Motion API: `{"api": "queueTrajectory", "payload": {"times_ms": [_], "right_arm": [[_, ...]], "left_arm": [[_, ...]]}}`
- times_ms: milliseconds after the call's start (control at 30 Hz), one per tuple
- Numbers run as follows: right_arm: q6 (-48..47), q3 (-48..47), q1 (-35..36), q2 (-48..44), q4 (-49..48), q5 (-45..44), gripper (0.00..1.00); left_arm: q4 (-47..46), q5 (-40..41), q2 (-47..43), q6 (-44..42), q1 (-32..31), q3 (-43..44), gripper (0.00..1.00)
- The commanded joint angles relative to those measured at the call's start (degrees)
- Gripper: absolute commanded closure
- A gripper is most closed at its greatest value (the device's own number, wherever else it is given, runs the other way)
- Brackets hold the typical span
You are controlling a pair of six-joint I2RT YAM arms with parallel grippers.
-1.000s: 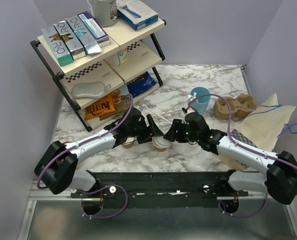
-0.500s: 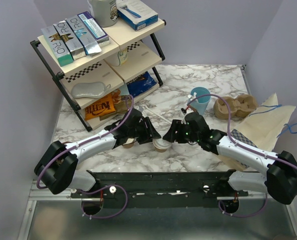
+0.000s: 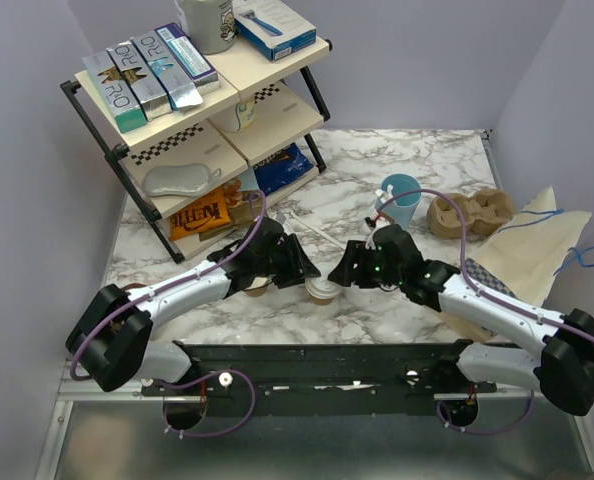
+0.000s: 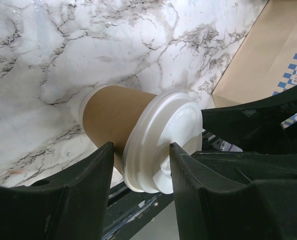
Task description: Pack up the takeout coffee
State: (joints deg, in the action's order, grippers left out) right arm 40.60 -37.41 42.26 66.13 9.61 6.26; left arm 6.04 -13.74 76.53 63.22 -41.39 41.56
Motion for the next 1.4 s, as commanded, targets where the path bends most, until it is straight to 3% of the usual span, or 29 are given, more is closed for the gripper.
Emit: {"api": "queueTrajectory", "payload": {"times_ms": [0,400,600,733,967,1133,1267,1367], "right_arm": [[0.5,0.7,0.2,-1.9,0.5,1.0,0.35],[0.6,0.2,1.0,1.6,-1.3,4.6,0.48],[-0.2,-0.6,2.4,1.9,0.7,1.0,0.49],[0.4,-0.1,2.6,2.9,0.9,-0.5,0.49],[0.3,4.3,2.6,3.4,-2.8,-7.7,0.56],[-1.2,7.4,2.6,4.2,-6.9,-9.8,0.62],[-3.6,11.6,2.6,5.1,-16.5,-8.9,0.73],[-5.5,12.6,2.5,5.6,-18.7,-8.3,0.74]], "left_arm": [[0.7,0.2,-1.6,-1.1,-0.4,-0.6,0.44],[1.2,0.3,-2.6,-0.3,-0.4,-2.9,0.47],[0.6,0.6,-2.7,-0.4,-0.4,-4.3,0.50],[-0.2,1.0,-2.0,-0.4,-0.4,-5.2,0.61],[-3.1,1.9,-0.9,-0.7,-0.4,-7.8,0.65],[-5.2,3.3,-1.1,-1.5,-0.4,-10.8,0.82],[-8.5,3.1,-0.2,-1.8,-0.4,-12.3,0.93],[-9.2,2.8,0.5,-2.2,-0.4,-12.6,1.00]]}}
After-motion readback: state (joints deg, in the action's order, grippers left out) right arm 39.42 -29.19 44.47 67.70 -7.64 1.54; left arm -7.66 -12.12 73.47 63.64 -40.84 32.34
